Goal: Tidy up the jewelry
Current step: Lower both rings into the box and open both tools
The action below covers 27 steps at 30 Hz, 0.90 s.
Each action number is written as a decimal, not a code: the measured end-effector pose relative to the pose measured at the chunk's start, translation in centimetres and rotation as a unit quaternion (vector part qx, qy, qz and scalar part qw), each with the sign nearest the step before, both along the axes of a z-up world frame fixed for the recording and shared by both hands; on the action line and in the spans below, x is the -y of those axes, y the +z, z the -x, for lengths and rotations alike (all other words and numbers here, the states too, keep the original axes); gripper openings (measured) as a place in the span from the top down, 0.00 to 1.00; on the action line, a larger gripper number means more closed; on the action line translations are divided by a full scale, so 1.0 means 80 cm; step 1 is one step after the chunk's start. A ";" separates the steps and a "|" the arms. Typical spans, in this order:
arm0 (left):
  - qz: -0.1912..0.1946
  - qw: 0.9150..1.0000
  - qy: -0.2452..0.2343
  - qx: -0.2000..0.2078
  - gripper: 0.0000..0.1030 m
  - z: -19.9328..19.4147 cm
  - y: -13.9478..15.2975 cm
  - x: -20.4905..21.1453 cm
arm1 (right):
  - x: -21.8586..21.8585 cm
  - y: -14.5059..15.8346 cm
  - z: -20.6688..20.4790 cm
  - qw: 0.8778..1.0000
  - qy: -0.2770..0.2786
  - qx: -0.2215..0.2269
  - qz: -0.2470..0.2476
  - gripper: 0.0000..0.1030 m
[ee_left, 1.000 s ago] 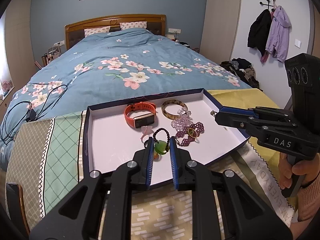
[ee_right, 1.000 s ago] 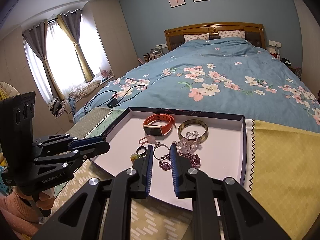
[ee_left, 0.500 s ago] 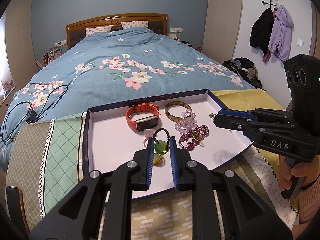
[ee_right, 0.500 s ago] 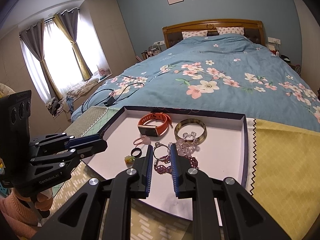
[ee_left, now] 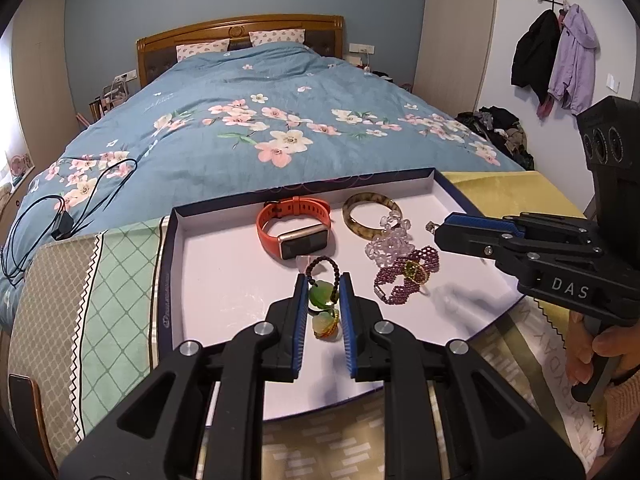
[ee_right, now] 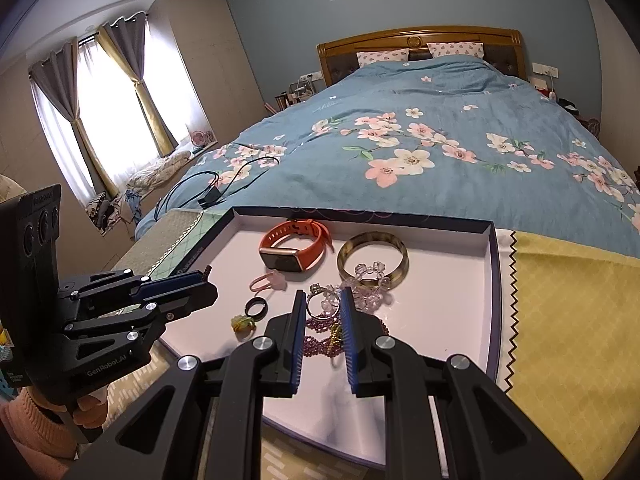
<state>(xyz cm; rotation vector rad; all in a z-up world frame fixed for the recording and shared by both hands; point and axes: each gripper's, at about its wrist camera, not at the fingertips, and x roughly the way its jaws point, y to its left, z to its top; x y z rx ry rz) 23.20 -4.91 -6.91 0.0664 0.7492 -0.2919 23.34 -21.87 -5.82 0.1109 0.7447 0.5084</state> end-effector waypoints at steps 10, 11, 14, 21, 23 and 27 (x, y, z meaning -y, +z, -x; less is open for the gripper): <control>-0.002 1.000 0.011 -0.011 0.85 -0.016 -0.011 -0.003 | -0.001 -0.005 -0.011 1.000 -0.003 -0.011 0.005 0.85; -0.001 1.000 0.012 -0.013 0.85 -0.017 -0.012 -0.003 | -0.002 -0.007 -0.012 1.000 -0.002 -0.013 0.006 0.85; 0.001 1.000 0.014 -0.016 0.85 -0.021 -0.014 -0.005 | -0.003 -0.010 -0.015 1.000 -0.003 -0.016 0.008 0.85; 0.004 1.000 0.019 -0.024 0.85 -0.031 -0.020 -0.007 | -0.004 -0.016 -0.023 1.000 -0.006 -0.024 0.016 0.85; 0.006 0.999 0.019 -0.028 0.84 -0.036 -0.021 -0.008 | -0.006 -0.018 -0.025 0.999 -0.007 -0.026 0.018 0.85; 0.009 0.999 0.021 -0.037 0.84 -0.044 -0.028 -0.009 | -0.010 -0.022 -0.028 0.999 -0.007 -0.030 0.024 0.85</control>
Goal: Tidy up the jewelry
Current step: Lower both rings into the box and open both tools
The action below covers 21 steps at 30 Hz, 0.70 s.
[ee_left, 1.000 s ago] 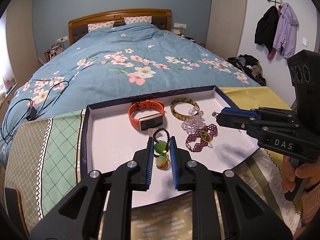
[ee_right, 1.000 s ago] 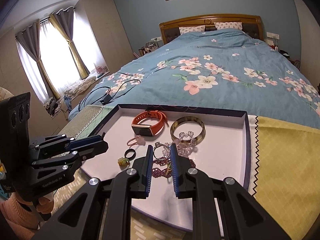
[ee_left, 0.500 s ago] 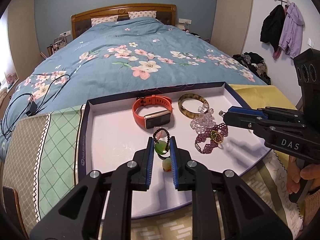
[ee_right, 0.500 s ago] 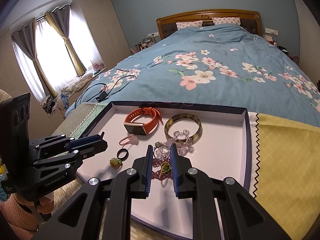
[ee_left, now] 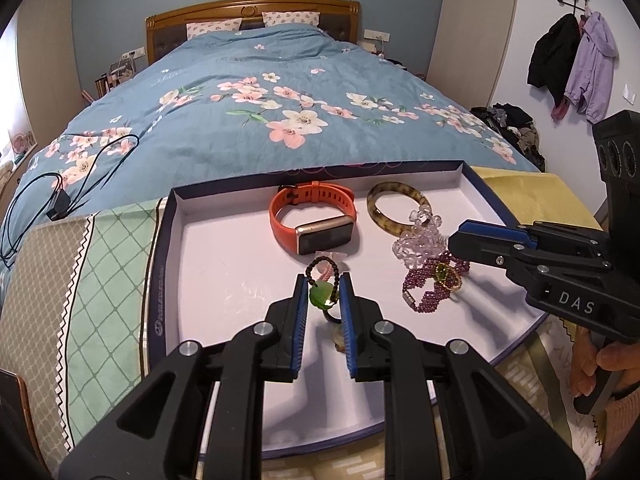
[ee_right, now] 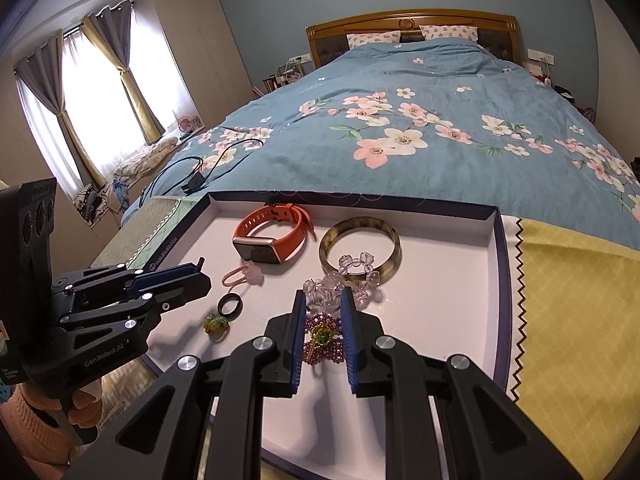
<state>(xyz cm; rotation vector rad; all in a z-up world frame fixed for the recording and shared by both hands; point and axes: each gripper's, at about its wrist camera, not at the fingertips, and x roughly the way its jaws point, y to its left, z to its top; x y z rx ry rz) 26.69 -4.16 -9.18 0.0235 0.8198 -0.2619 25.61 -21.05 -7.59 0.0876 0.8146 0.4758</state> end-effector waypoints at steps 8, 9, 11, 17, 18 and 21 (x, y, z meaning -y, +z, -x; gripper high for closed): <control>0.003 1.000 0.003 -0.015 0.84 -0.013 -0.013 -0.002 | -0.006 -0.010 -0.006 1.000 -0.002 -0.012 0.012 0.85; 0.003 1.000 0.004 -0.015 0.84 -0.013 -0.013 -0.002 | -0.006 -0.011 -0.007 1.000 -0.005 -0.012 0.014 0.85; 0.003 1.000 0.005 -0.016 0.83 -0.013 -0.014 -0.002 | -0.004 -0.012 -0.007 1.000 -0.009 -0.012 0.014 0.84; 0.009 1.000 0.000 0.008 0.62 0.003 -0.001 -0.003 | 0.005 -0.004 0.001 1.000 -0.017 -0.002 0.004 0.74; 0.011 1.000 0.000 0.014 0.60 0.008 0.003 -0.003 | 0.007 -0.001 0.004 1.000 -0.018 0.002 0.002 0.72; 0.014 0.999 0.000 0.034 0.47 0.026 0.016 -0.006 | 0.013 0.008 0.018 1.000 -0.025 0.016 -0.001 0.57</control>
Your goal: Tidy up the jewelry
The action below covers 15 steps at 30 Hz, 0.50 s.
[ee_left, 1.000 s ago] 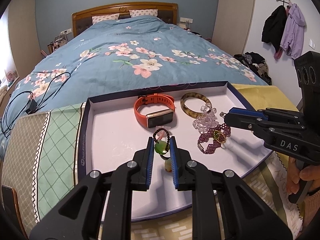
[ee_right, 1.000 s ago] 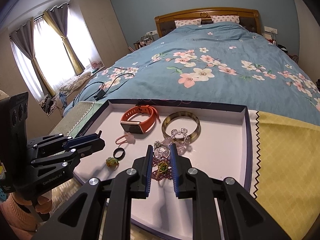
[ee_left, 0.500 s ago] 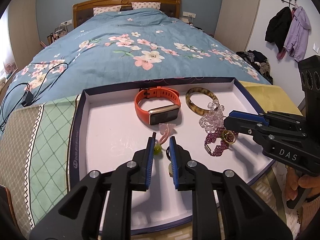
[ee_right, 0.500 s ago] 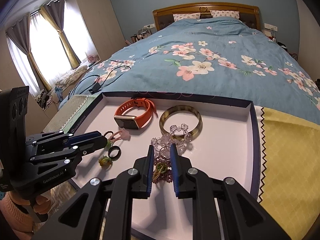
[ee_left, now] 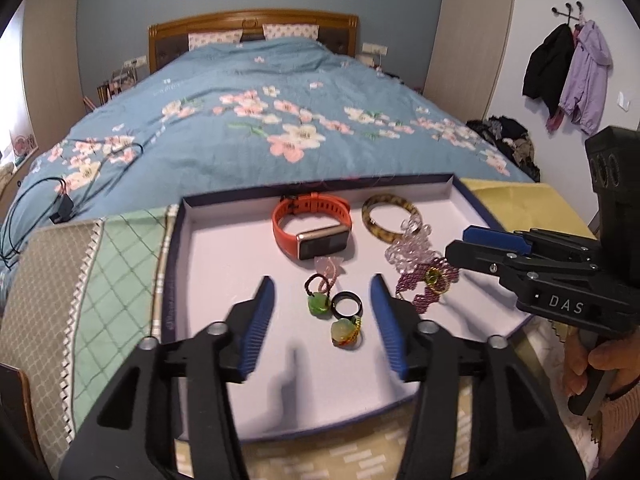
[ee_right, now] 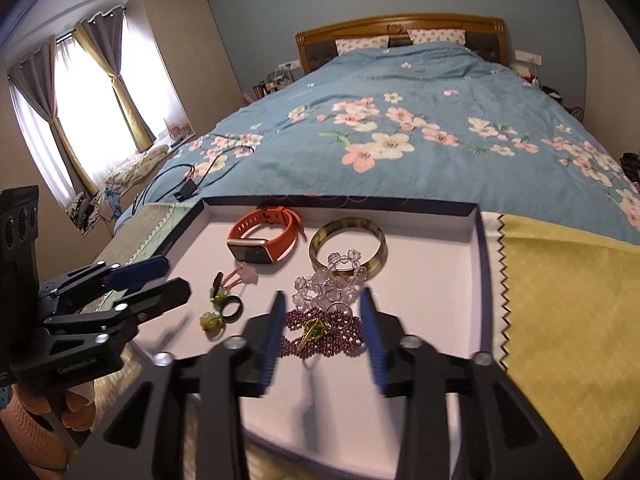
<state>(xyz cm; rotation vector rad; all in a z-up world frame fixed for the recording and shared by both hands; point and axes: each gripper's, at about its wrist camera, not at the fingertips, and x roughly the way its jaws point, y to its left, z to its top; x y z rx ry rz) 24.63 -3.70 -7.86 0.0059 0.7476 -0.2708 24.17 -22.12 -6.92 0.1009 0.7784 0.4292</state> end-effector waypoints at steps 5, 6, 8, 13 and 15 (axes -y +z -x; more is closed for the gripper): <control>0.007 0.998 0.010 0.059 0.18 0.051 0.026 -0.012 | 0.007 0.018 0.039 0.999 -0.012 0.041 0.001 0.30; 0.010 0.997 0.013 0.071 0.14 0.062 0.031 -0.015 | 0.008 0.021 0.047 0.999 -0.015 0.049 0.001 0.25; 0.006 0.994 0.027 0.105 0.05 0.089 0.039 -0.020 | 0.009 0.026 0.066 0.997 -0.023 0.068 0.007 0.19; 0.000 0.990 0.047 0.130 0.05 0.138 0.049 -0.029 | 0.012 0.035 0.115 0.991 -0.051 0.119 0.016 0.08; -0.006 0.988 0.060 0.141 0.05 0.157 0.051 -0.033 | 0.013 0.038 0.136 0.987 -0.067 0.143 0.023 0.07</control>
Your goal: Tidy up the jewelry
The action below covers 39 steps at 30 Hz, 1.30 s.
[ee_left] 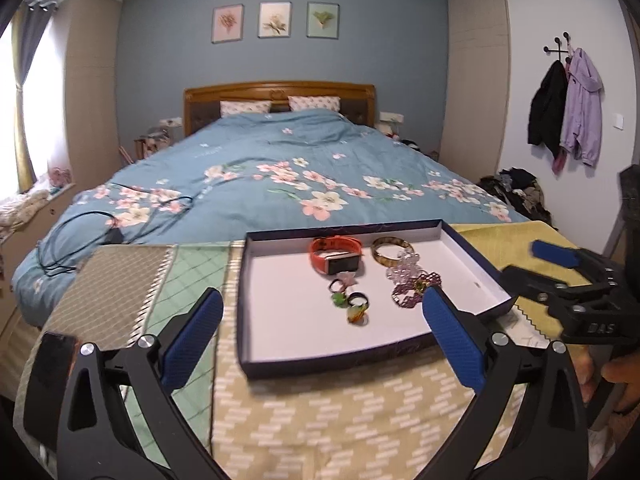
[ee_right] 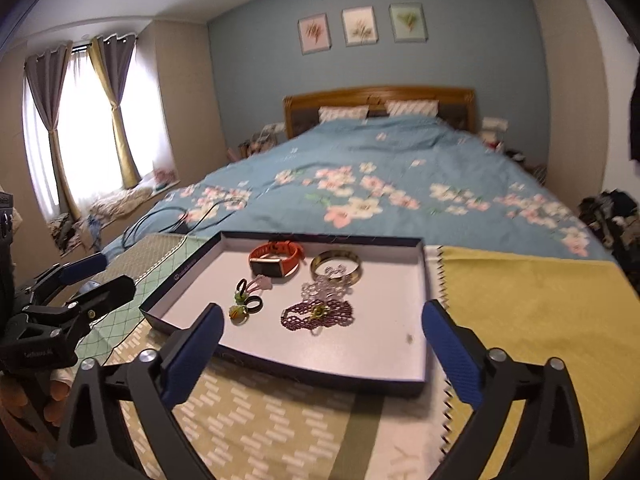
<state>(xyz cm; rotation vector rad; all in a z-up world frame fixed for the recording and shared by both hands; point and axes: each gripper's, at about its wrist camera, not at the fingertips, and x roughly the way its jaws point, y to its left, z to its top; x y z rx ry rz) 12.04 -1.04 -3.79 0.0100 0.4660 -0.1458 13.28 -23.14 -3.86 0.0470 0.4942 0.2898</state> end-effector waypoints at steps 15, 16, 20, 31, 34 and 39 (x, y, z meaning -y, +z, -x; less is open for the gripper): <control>0.006 0.997 0.038 0.063 0.05 0.085 0.015 -0.017 | -0.002 0.009 0.082 0.996 -0.065 0.064 0.013 0.07; 0.006 0.997 0.039 0.063 0.05 0.083 0.015 -0.016 | -0.003 0.010 0.084 0.995 -0.069 0.066 0.018 0.07; 0.013 0.997 0.045 0.063 0.05 0.088 0.016 -0.019 | -0.004 0.014 0.092 0.994 -0.074 0.077 0.023 0.07; 0.019 0.996 0.046 0.073 0.05 0.099 0.023 -0.013 | -0.005 0.023 0.106 0.992 -0.080 0.098 0.029 0.07; 0.022 0.996 0.047 0.072 0.05 0.100 0.023 -0.014 | -0.005 0.025 0.109 0.991 -0.084 0.101 0.030 0.07; 0.023 0.996 0.049 0.078 0.05 0.102 0.026 -0.014 | -0.004 0.027 0.114 0.990 -0.088 0.104 0.029 0.07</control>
